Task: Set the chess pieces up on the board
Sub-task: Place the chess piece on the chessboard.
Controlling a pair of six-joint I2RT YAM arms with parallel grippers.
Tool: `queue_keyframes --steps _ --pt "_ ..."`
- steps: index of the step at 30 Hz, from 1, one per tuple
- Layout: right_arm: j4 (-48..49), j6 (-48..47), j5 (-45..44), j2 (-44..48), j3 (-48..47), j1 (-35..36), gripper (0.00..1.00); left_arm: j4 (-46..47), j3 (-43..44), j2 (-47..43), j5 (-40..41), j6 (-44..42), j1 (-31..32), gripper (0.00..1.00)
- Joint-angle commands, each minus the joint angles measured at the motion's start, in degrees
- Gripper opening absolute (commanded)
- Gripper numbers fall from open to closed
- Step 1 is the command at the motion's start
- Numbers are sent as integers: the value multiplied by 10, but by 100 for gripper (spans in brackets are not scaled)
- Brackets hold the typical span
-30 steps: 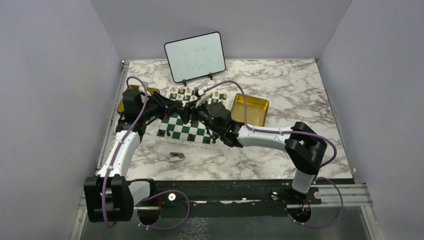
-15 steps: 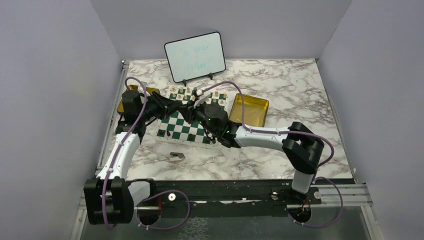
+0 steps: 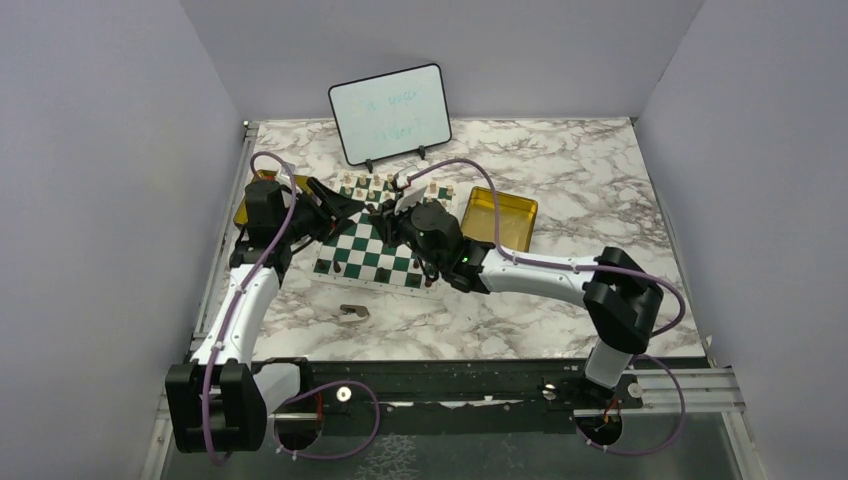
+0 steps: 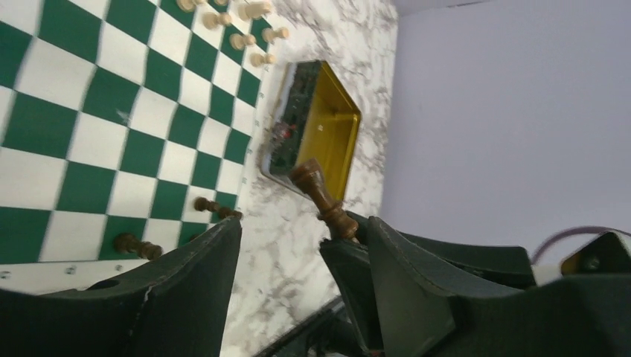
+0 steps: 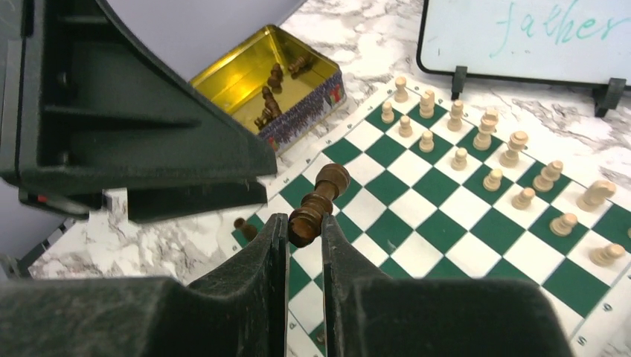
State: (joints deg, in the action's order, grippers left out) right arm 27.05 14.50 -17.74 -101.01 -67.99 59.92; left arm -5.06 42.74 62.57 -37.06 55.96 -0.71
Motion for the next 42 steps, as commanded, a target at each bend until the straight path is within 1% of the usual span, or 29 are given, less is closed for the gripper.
queue_keyframes --steps 1,3,5,6,8,11,13,18,19,22,27,37,42 --pt "-121 -12 -3 46 -26 0 4 -59 46 -2 85 -112 1 66" --pt "-177 -7 12 54 -45 0 4 -80 59 5 122 -153 1 68" --pt "-240 -1 28 52 -74 0 5 -91 68 11 161 -188 1 72" --pt "-273 2 37 49 -89 0 5 -95 70 13 180 -203 1 75" --pt "-328 11 57 39 -118 0 6 -99 73 20 214 -232 1 84" --pt "-384 27 85 22 -154 0 6 -110 75 29 257 -260 1 94" --pt "-419 37 101 5 -181 0 6 -116 75 33 273 -271 1 99" --pt "-487 53 130 -50 -245 0 7 -127 74 20 298 -287 1 99" --pt "-502 55 133 -62 -257 0 7 -131 74 14 313 -286 1 99" --pt "-532 57 144 -95 -289 0 8 -147 76 -6 393 -263 1 99" --pt "-572 62 157 -142 -333 0 8 -148 69 -30 473 -261 1 99" --pt "-657 59 202 -228 -435 -3 10 -151 64 -32 521 -261 1 99" --pt "-675 58 219 -259 -463 -11 10 -154 58 -31 568 -252 0 99"
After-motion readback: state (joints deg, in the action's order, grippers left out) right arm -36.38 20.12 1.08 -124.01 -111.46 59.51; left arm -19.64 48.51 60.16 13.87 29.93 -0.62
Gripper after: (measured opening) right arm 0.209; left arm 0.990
